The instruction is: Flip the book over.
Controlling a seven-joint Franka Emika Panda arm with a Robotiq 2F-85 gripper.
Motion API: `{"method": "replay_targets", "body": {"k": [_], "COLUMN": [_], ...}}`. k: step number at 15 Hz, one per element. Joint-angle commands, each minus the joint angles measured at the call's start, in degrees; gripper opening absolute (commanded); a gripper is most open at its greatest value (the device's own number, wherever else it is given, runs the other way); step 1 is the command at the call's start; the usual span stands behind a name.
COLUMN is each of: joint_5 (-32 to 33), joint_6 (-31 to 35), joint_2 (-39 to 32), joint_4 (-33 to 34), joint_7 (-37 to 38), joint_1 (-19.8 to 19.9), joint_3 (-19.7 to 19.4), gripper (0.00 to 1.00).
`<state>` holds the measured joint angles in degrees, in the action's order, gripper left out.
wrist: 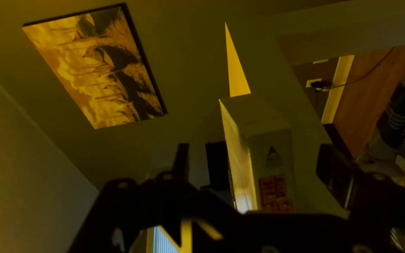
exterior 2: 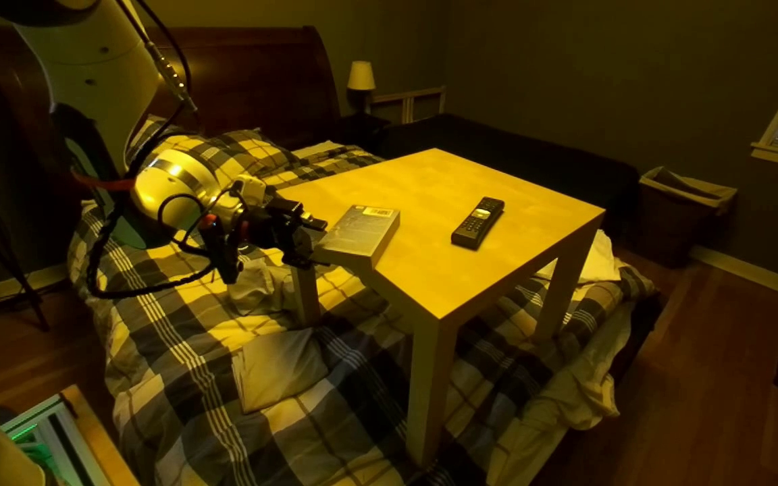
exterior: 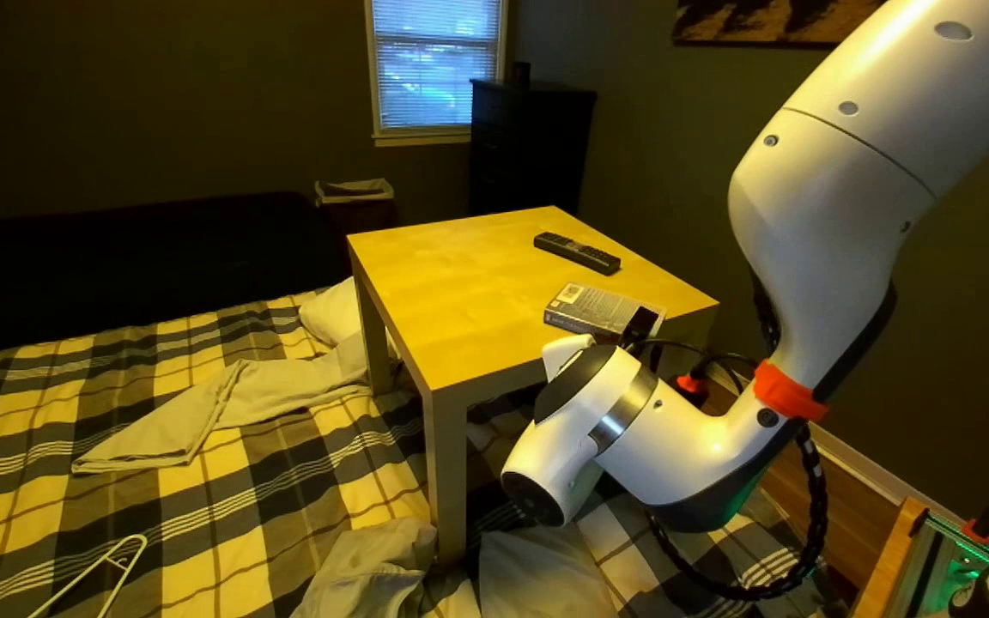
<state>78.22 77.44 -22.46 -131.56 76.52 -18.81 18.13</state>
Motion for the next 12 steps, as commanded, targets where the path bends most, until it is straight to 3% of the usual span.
{"method": "replay_targets", "body": {"k": [1, 2, 4, 5, 9, 11, 12], "joint_5": [2.2, 2.4, 2.2, 2.0, 1.6, 1.2, 1.1], "joint_6": [-2.7, -3.6, -5.4, -6.4, -9.1, -9.9, -10.1], "joint_2": [-2.8, -3.2, -3.7, -3.8, -4.1, -3.6, -3.3], "joint_4": [2.0, 2.3, 2.7, 2.8, 2.8, 2.5, 2.5], "joint_7": [-0.7, -1.0, -1.6, -2.0, -3.6, -4.9, -5.4], "joint_1": [-0.7, -0.8, -1.0, -1.1, -1.3, -1.4, -1.4], "joint_3": [-0.9, -0.9, -0.9, -0.9, -0.6, -0.3, -0.1], "gripper": [0.84, 0.74, 0.64, 0.52, 0.19, 0.08, 0.07]}}
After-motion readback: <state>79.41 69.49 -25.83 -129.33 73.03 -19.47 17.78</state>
